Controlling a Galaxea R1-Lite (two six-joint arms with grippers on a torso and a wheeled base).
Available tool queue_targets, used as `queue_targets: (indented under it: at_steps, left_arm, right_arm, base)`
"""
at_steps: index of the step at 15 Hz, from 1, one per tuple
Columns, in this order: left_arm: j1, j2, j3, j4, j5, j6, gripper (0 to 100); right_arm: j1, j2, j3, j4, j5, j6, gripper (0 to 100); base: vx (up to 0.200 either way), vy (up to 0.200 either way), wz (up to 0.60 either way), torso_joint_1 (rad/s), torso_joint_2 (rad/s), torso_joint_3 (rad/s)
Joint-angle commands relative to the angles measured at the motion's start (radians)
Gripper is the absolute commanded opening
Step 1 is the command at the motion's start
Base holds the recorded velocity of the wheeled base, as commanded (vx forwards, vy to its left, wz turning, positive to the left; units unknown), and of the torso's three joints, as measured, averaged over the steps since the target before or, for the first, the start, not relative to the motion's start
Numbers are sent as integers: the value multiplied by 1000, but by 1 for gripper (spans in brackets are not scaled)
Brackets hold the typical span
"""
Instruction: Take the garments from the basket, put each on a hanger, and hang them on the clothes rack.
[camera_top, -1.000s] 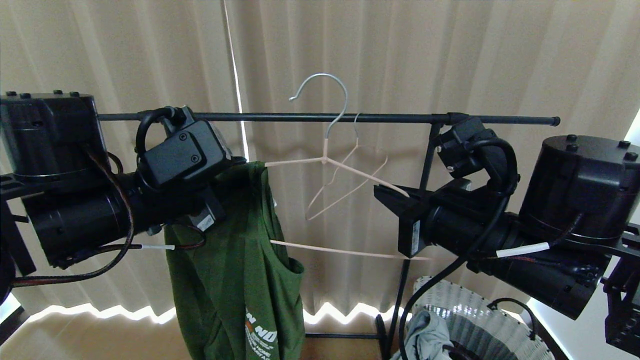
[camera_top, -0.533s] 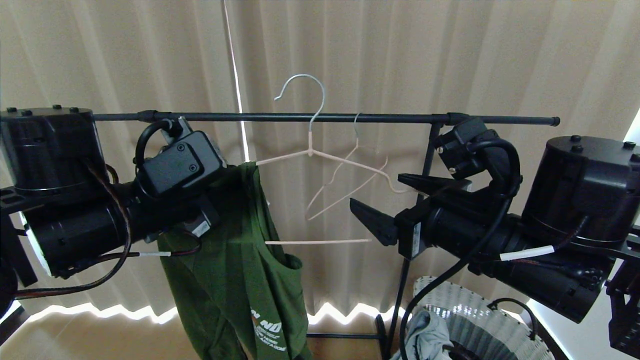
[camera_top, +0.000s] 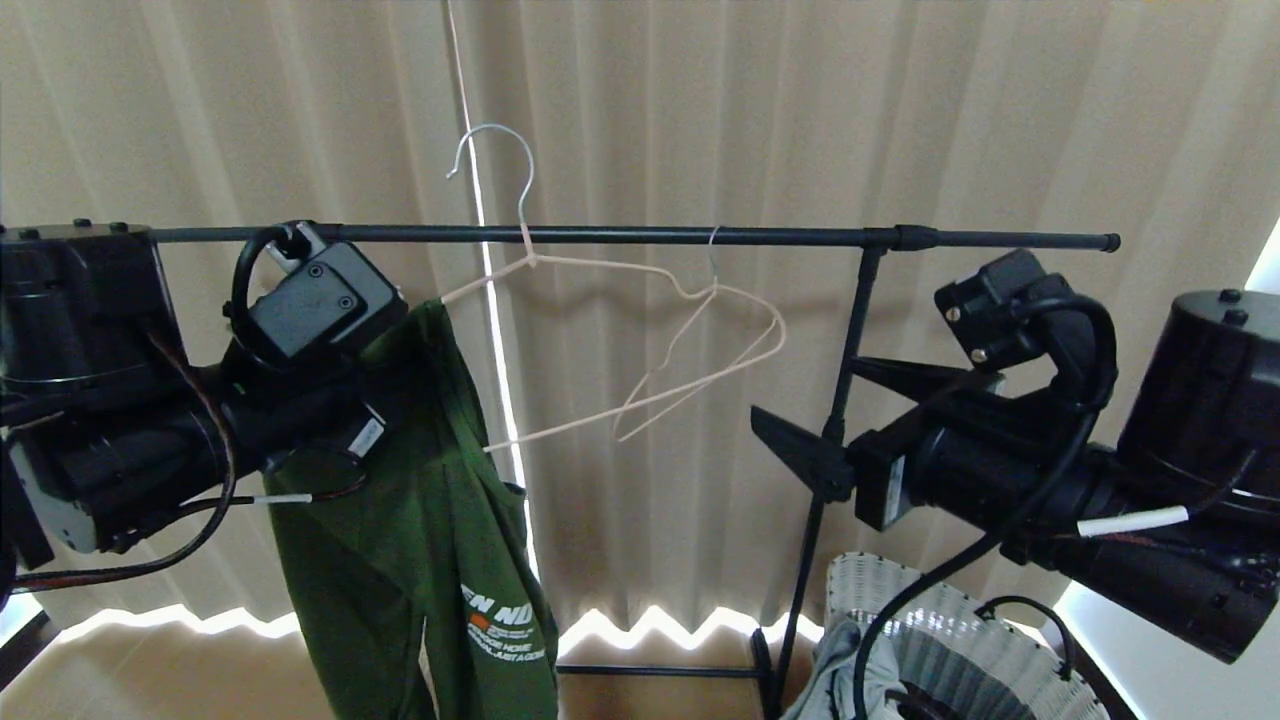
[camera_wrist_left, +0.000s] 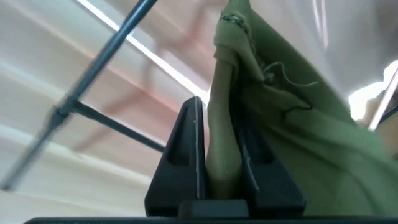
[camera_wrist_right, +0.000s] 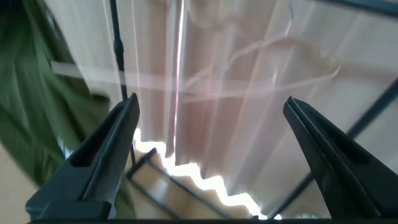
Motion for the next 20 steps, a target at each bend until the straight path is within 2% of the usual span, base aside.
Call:
queue_targets:
  at_steps: [1,3,4,7,9,11,12,20]
  left_arm:
    - [-11,-5,-1,-16,-12,-54,0]
    - [-46,-3,4,-116,-90,-112,0]
    - [-48,-5,4,-142,-137,-117,0]
    - [-58,-17,-5,-145,-213,-115,0]
    - [-81,-18,-15,-145,-239,-115,0]
    - [-103,-18,-25,-145,-263,-115,0]
    - [-121,-18,-36,-145,-279,-117,0]
    - [-207,-21,-48,-168,-283,-154,0]
  right_arm:
    - [0,-22,82,0,43,0,100]
    - [3,-15,104,0,81,9,100]
    - [3,-4,107,0,89,19,100]
    - [13,47,92,-7,96,83,100]
    - [27,96,90,-89,95,126,100]
    - [33,145,90,-195,95,126,100]
    - [70,177,85,-254,95,124,100]
    - [135,271,26,-278,95,126,100]
  base:
    - [0,0,0,0,0,0]
    - [0,0,0,0,0,0]
    - [0,0,0,0,0,0]
    - [0,0,0,0,0,0]
    - [0,0,0,0,0,0]
    - [0,0,0,0,0,0]
    - [0,0,0,0,0,0]
    - [0,0,0,0,0,0]
